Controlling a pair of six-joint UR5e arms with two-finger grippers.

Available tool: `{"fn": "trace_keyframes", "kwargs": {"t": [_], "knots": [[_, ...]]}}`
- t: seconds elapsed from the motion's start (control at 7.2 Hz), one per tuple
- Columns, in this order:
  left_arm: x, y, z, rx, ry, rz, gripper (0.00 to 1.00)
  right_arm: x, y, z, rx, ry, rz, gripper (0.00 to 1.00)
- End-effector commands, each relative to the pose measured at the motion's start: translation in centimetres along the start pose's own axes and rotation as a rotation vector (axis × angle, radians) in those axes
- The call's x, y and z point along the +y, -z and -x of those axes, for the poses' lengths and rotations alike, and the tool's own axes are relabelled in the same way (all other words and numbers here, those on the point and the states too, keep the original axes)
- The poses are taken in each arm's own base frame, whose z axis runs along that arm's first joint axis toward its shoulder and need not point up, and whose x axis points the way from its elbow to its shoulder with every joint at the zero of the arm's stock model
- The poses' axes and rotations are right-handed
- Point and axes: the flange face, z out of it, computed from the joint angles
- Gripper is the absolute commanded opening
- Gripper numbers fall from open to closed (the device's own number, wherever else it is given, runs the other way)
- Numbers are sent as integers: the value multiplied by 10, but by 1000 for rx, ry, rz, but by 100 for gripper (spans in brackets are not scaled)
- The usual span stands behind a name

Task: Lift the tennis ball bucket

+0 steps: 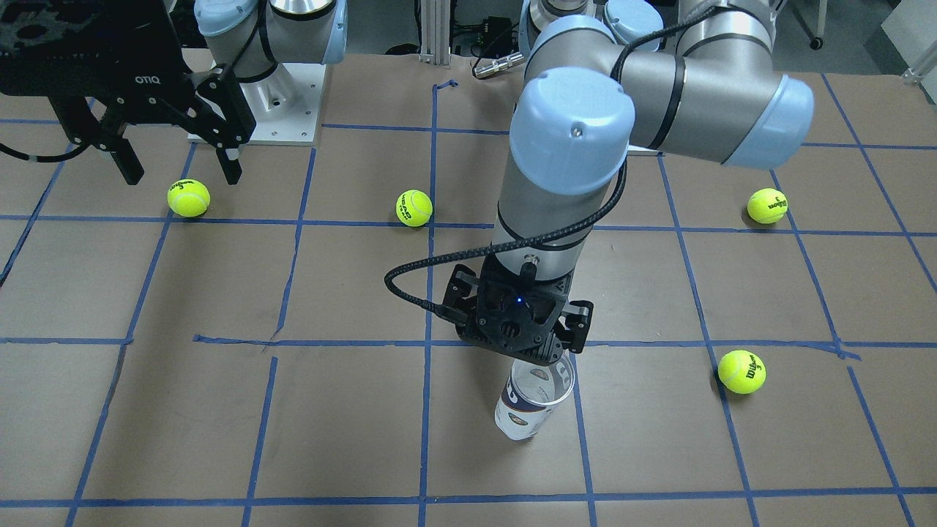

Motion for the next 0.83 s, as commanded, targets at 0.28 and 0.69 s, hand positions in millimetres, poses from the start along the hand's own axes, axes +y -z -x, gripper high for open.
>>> {"fn": "trace_keyframes", "kwargs": {"t": [0.28,0.69], "knots": [[51,88,123,-7,235,18,100,8,-19,-2,3,56,151,100],[97,86,159,-38,330,57,100,9,-23,-2,3,55,170,100]]}}
